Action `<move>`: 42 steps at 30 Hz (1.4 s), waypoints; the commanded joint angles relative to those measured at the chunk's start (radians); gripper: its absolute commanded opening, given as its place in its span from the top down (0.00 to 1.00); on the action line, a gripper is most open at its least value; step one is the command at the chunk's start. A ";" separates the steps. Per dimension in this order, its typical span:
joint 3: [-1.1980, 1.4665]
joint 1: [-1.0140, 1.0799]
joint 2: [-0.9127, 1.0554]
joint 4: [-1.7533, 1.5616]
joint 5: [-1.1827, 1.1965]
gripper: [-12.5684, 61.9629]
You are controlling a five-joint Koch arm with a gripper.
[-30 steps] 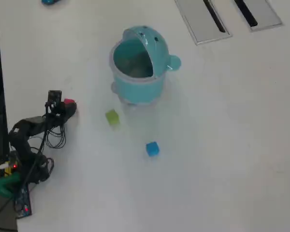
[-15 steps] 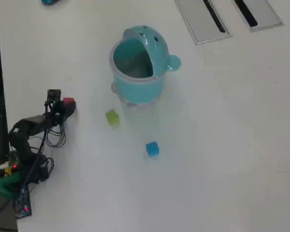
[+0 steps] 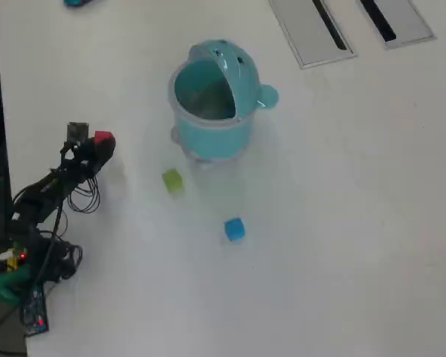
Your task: Grasp RGB lego blocks and put them in the bin one by one.
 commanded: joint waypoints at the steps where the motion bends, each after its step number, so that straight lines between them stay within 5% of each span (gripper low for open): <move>1: -0.107 0.000 0.041 -0.002 -0.002 0.66; 14: -0.345 0.112 0.077 -0.017 0.117 0.66; 42: -1.029 0.287 -0.339 -0.081 0.304 0.66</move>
